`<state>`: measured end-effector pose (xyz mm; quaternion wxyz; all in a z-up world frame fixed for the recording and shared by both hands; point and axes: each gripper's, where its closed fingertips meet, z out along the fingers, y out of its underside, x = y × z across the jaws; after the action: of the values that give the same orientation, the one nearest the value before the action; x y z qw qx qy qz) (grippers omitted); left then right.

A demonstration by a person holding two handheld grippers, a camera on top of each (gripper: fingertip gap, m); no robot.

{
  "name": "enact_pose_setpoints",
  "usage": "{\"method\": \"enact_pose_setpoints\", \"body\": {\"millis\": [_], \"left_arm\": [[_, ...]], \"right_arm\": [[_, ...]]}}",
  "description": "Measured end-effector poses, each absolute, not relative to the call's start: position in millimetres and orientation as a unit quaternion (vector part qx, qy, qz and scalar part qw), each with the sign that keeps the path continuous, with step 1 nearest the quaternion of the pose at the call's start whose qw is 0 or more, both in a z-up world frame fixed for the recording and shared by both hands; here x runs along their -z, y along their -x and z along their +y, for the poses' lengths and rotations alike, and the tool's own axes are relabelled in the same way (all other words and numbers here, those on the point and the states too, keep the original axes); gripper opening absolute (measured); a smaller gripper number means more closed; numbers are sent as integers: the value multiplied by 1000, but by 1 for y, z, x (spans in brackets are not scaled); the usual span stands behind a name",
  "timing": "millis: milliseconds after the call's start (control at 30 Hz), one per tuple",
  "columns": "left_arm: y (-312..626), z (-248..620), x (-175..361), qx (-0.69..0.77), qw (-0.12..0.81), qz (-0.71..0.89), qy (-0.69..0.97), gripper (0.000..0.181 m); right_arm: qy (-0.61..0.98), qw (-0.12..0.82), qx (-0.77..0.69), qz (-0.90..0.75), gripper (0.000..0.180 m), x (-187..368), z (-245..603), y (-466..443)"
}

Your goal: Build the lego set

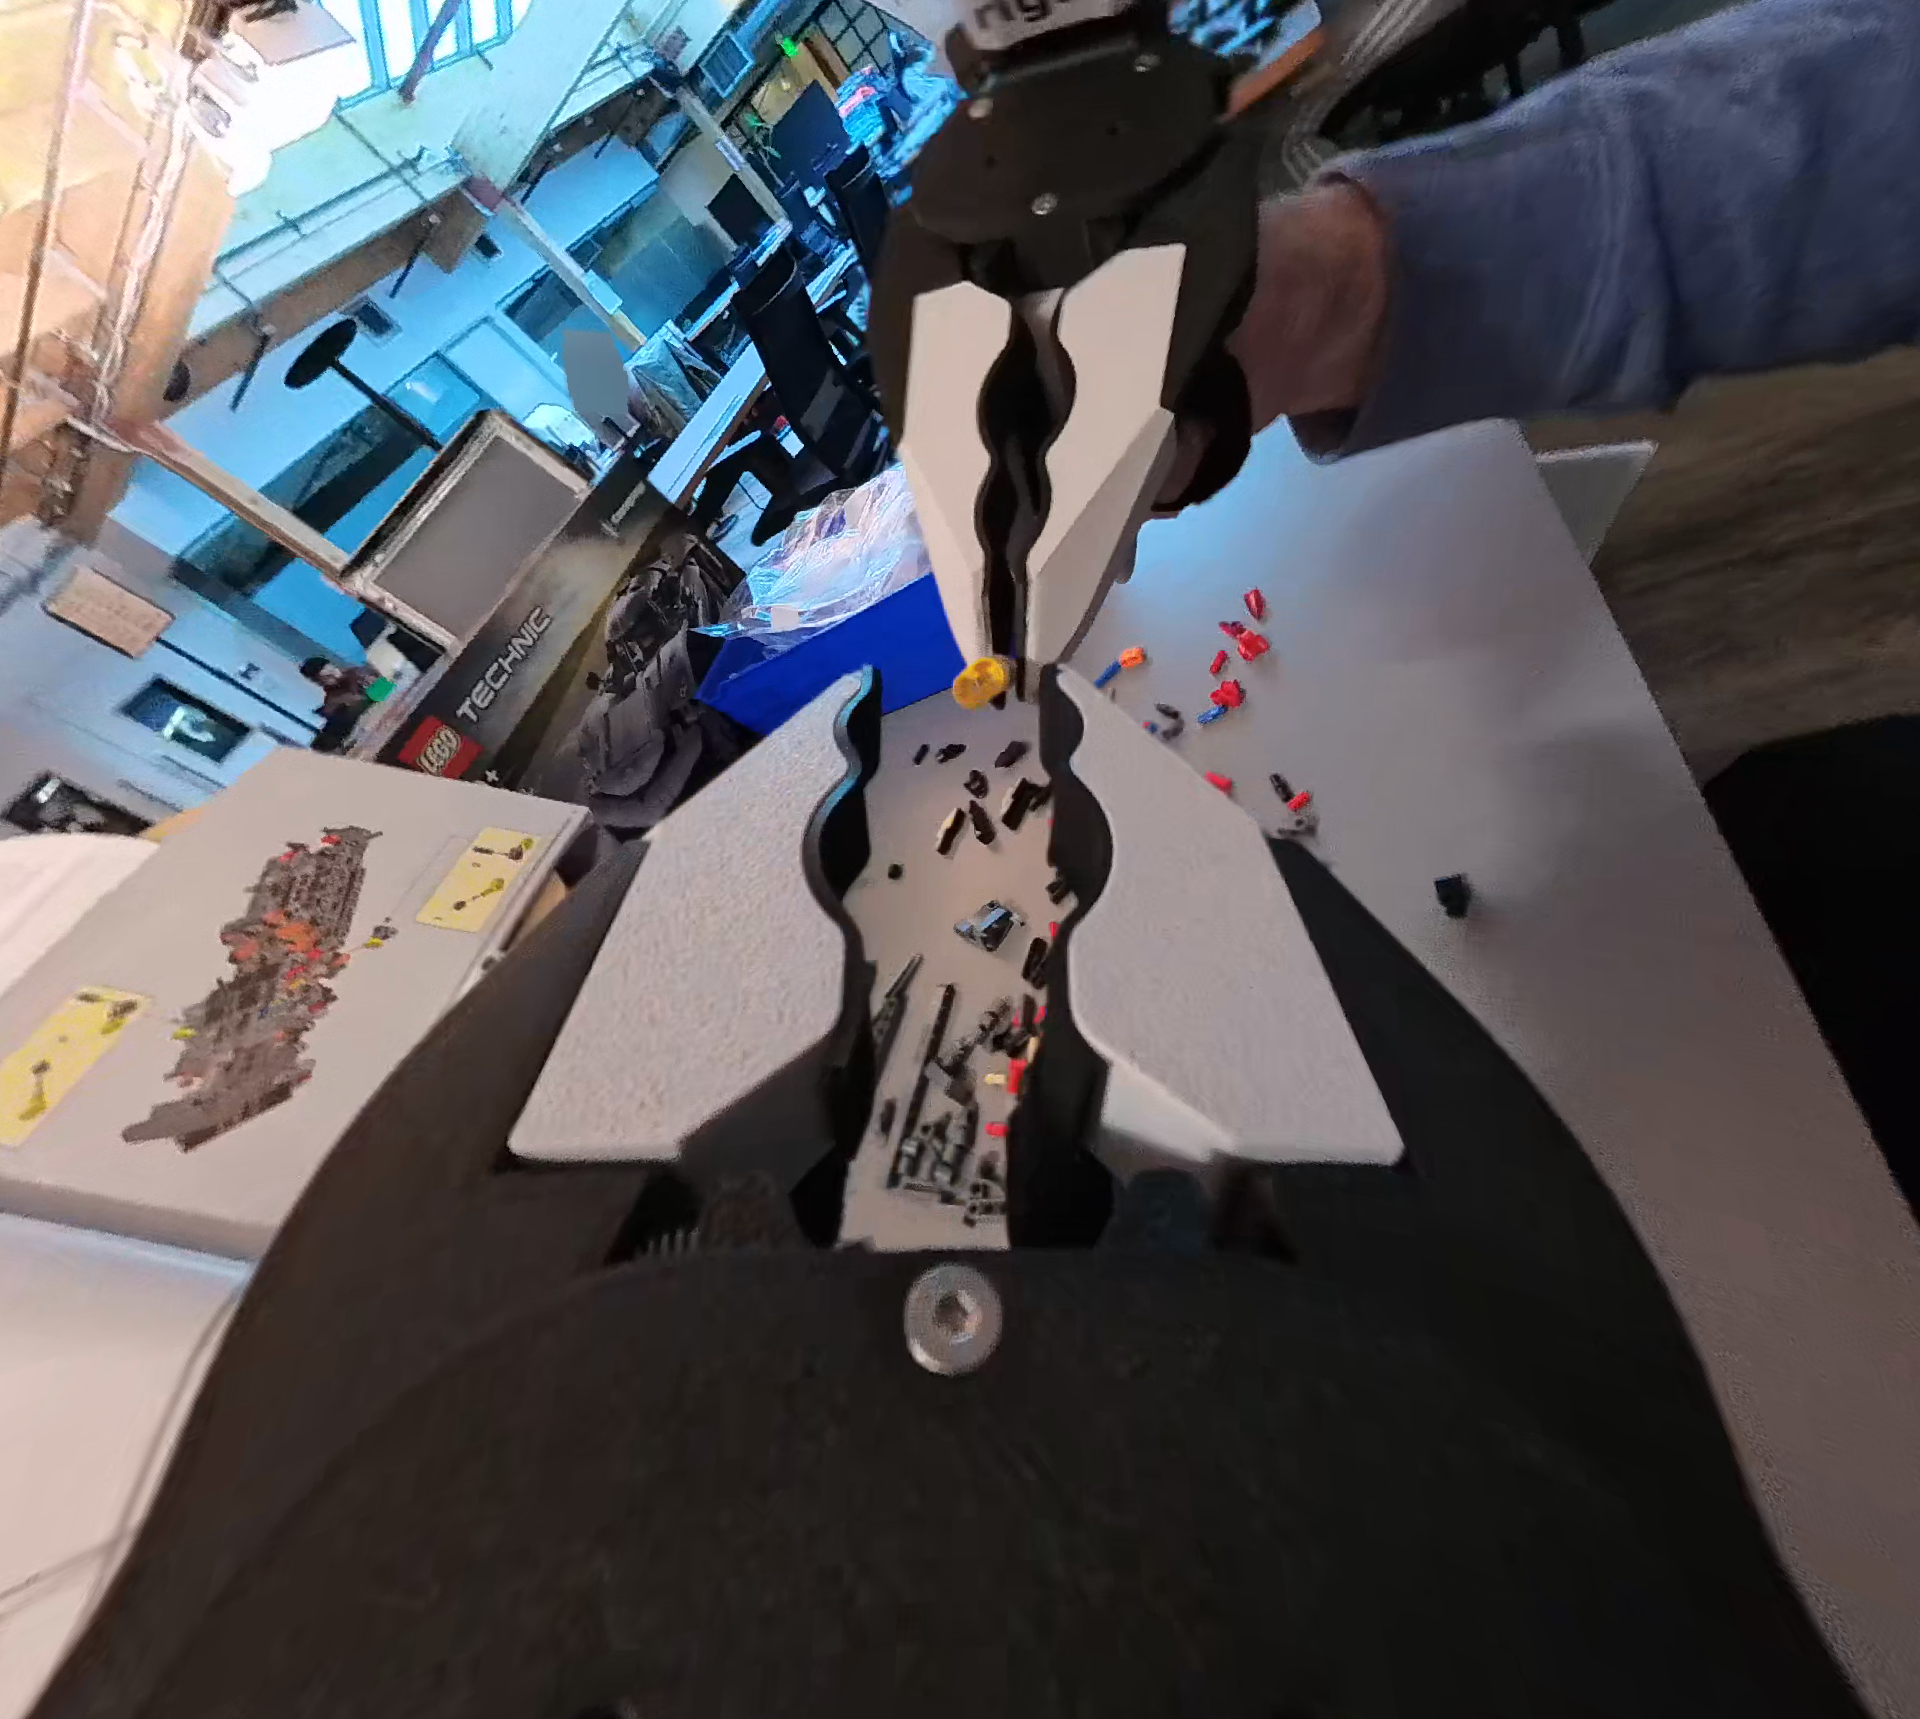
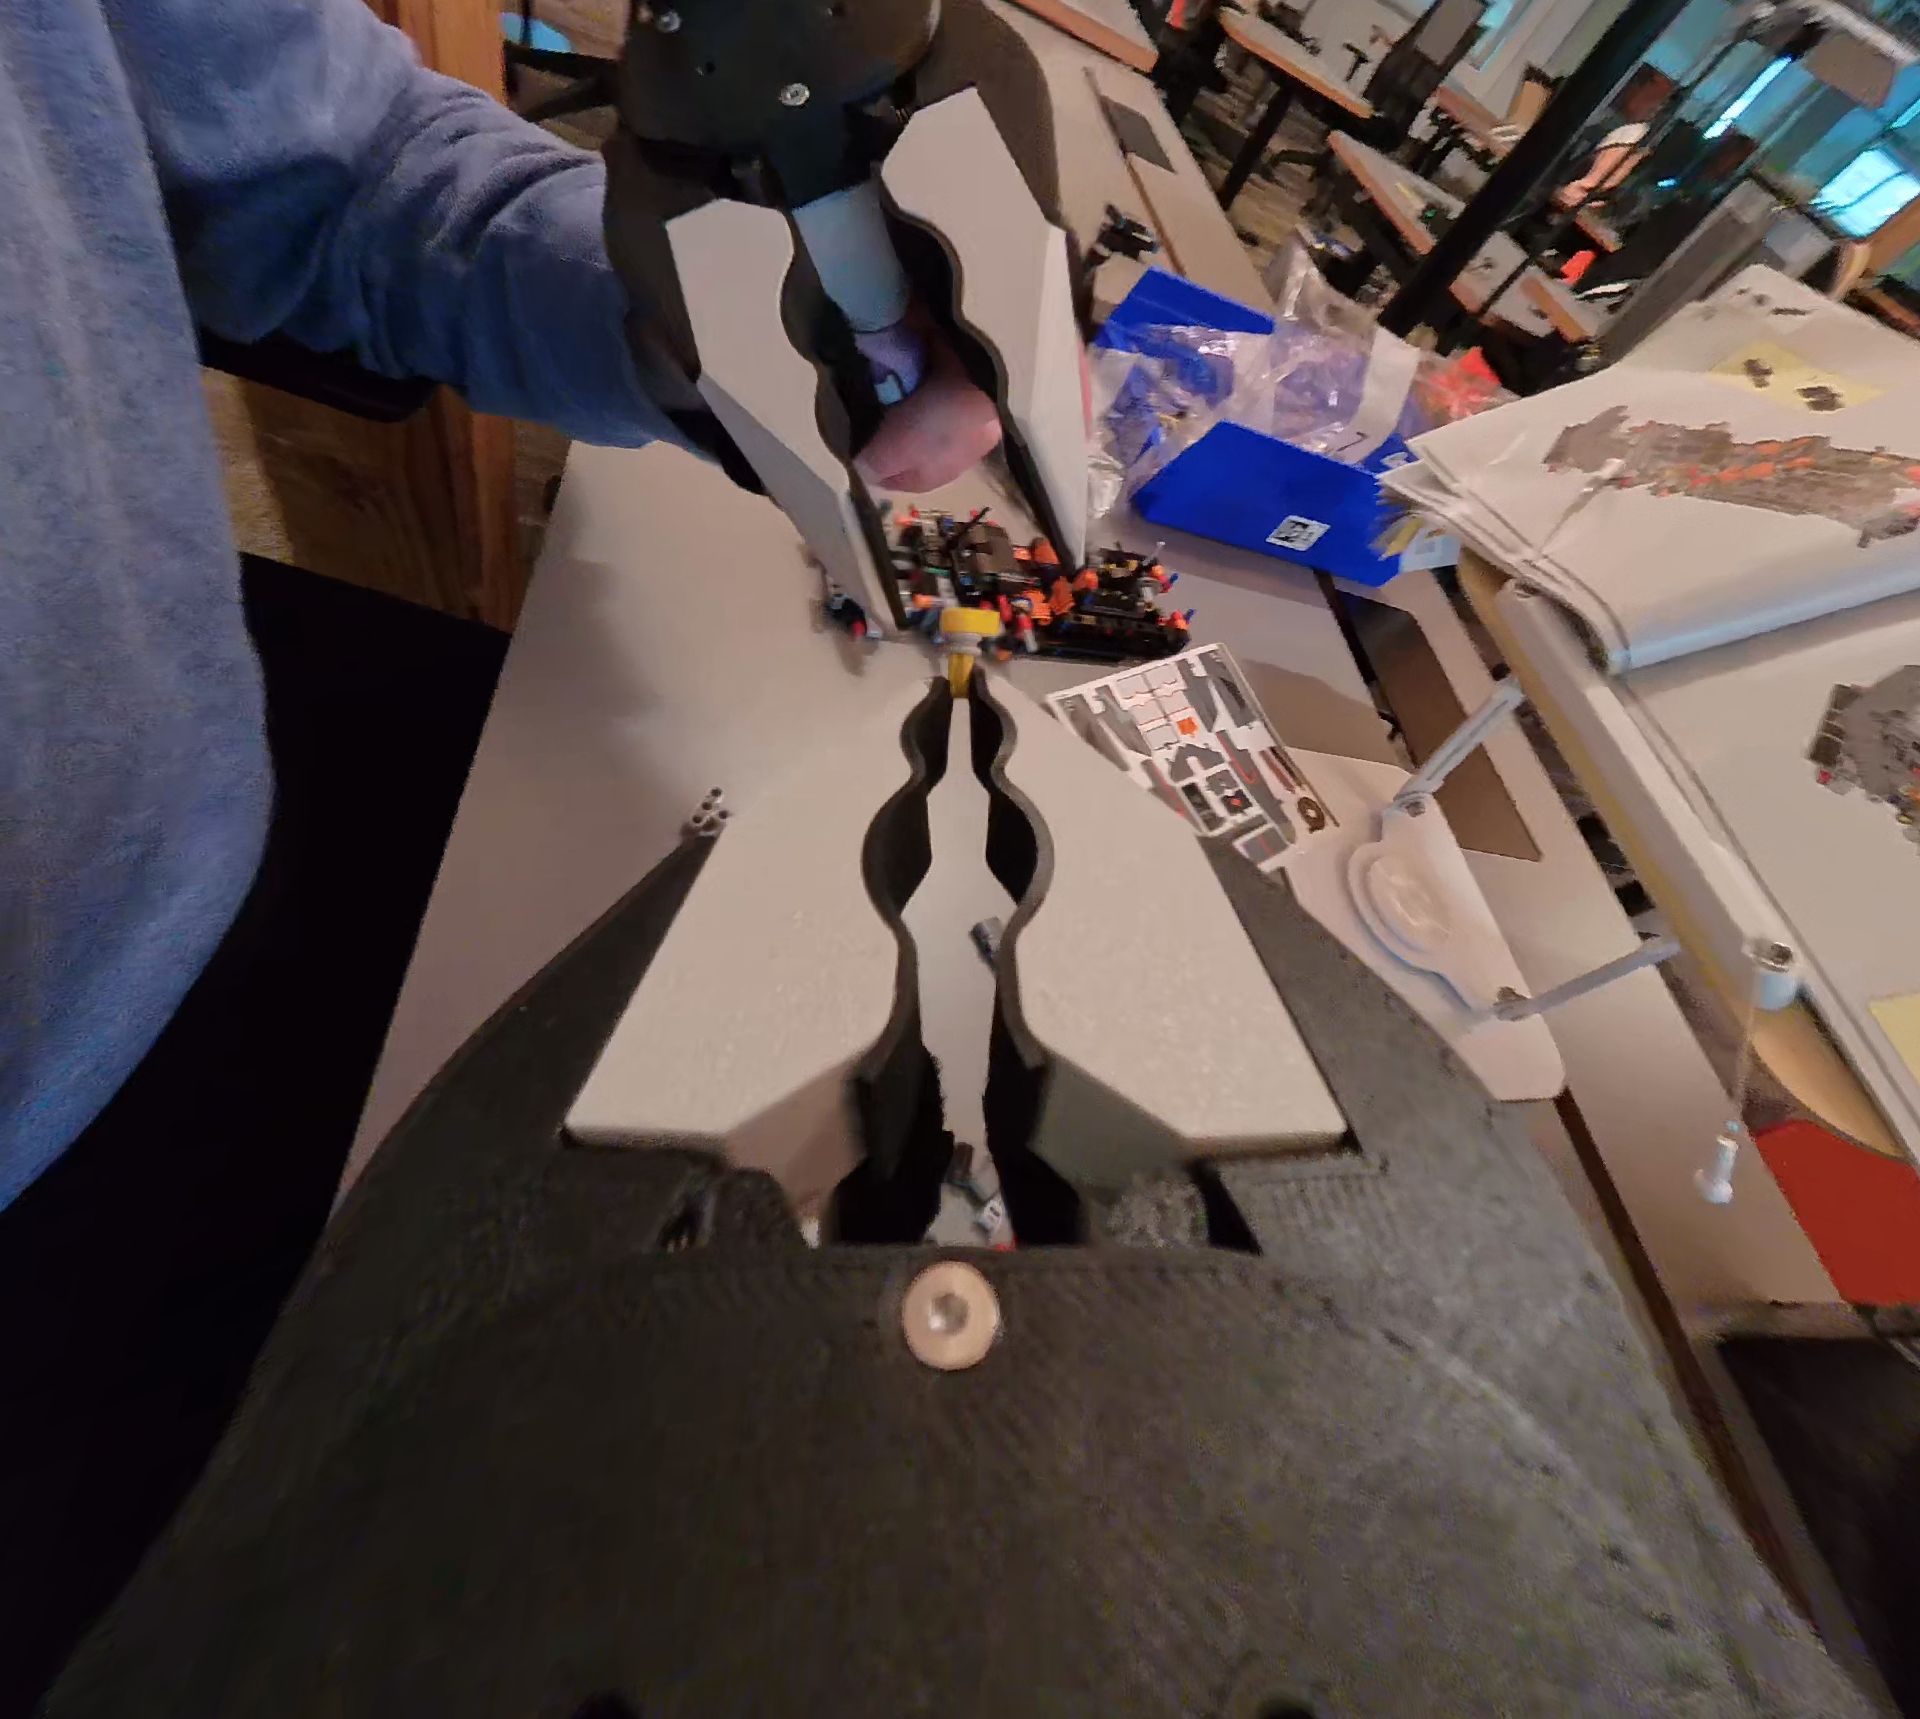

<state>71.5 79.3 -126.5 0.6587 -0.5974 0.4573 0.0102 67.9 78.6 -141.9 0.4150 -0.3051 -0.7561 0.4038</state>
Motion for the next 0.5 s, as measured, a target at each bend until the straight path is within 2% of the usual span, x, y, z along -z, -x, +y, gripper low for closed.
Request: {"method": "enact_pose_setpoints", "body": {"millis": [200, 367, 500], "left_arm": [[-79, 74, 129, -70, 647, 511, 561, 19], [-83, 72, 133, -78, 632, 537, 553, 18], [-85, 71, 139, -82, 617, 555, 552, 9]], "right_arm": [[290, 357, -419, -783, 0, 145, 72, -74], [272, 325, -425, -800, 0, 145, 68, -77], [263, 306, -423, -811, 0, 148, 65, -78]]}}
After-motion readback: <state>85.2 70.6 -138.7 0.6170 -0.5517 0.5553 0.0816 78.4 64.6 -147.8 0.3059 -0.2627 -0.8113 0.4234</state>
